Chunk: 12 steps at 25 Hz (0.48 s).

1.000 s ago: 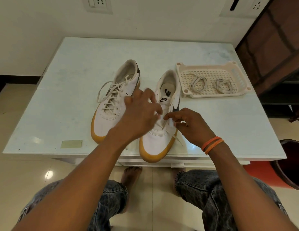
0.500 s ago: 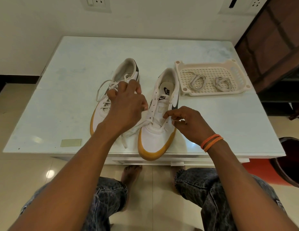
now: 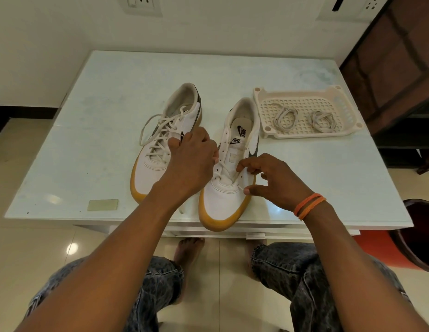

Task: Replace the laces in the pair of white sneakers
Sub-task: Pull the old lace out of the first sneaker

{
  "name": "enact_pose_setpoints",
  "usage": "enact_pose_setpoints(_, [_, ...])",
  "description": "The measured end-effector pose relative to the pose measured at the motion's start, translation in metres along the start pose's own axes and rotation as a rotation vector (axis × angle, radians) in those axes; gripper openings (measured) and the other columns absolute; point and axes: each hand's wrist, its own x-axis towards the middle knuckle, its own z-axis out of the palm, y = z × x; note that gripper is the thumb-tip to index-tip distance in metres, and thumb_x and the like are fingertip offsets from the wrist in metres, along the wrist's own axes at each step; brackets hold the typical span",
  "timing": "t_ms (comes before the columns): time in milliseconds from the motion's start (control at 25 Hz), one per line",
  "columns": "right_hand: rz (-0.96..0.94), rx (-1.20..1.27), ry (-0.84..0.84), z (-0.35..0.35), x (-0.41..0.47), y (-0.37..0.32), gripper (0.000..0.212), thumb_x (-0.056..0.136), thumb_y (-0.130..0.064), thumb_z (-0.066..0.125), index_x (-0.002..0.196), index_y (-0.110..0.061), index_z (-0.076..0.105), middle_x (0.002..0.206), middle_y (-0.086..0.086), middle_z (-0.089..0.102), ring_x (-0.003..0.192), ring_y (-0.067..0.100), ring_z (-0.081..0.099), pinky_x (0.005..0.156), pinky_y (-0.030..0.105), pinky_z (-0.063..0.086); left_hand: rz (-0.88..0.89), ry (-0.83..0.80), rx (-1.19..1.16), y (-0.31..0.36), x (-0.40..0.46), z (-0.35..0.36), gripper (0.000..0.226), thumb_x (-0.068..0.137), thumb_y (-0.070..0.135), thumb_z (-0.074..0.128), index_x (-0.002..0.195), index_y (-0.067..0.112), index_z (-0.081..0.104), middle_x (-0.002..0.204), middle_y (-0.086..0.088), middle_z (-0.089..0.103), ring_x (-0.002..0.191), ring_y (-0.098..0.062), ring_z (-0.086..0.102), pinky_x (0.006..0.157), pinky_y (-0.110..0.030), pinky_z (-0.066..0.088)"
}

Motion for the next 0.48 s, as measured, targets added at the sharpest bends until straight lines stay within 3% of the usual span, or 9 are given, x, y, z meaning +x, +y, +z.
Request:
enact_pose_setpoints(200, [0.012,-0.093,0.037,0.008,0.003,-0.004,0.038,0.081,-0.017,0.075,0.114,-0.027,0.059,0.112,0.003,0.052,0.100,0.014,0.051,0.091,0.031,0.046,0.159,-0.018,-0.048,0.012,-0.004,0.002,0.024,0.088,0.022,0.064,0.111,0.029,0.062,0.127,0.002,0.040,0.118,-0.020,0.036,0.084,-0.034,0.017])
enact_pose_setpoints(320, [0.016,-0.147,0.052,0.013,0.004,-0.004,0.038,0.082,-0.021,0.074,0.115,-0.028,0.055,0.114,0.003,0.051,0.101,0.019,0.053,0.091,0.038,0.049,0.245,-0.081,0.038,0.018,-0.007,0.003,0.018,0.089,0.026,0.063,0.105,0.030,0.068,0.133,0.004,0.039,0.121,-0.021,0.031,0.088,-0.038,0.023])
enact_pose_setpoints(480, [0.012,-0.164,0.061,0.014,0.004,-0.005,0.036,0.082,-0.022,0.074,0.112,-0.028,0.055,0.112,0.002,0.051,0.100,0.019,0.053,0.090,0.038,0.050,0.243,-0.075,0.093,0.013,-0.004,0.006,0.012,0.088,0.022,0.065,0.098,0.029,0.068,0.123,0.004,0.046,0.114,-0.021,0.039,0.089,-0.041,0.028])
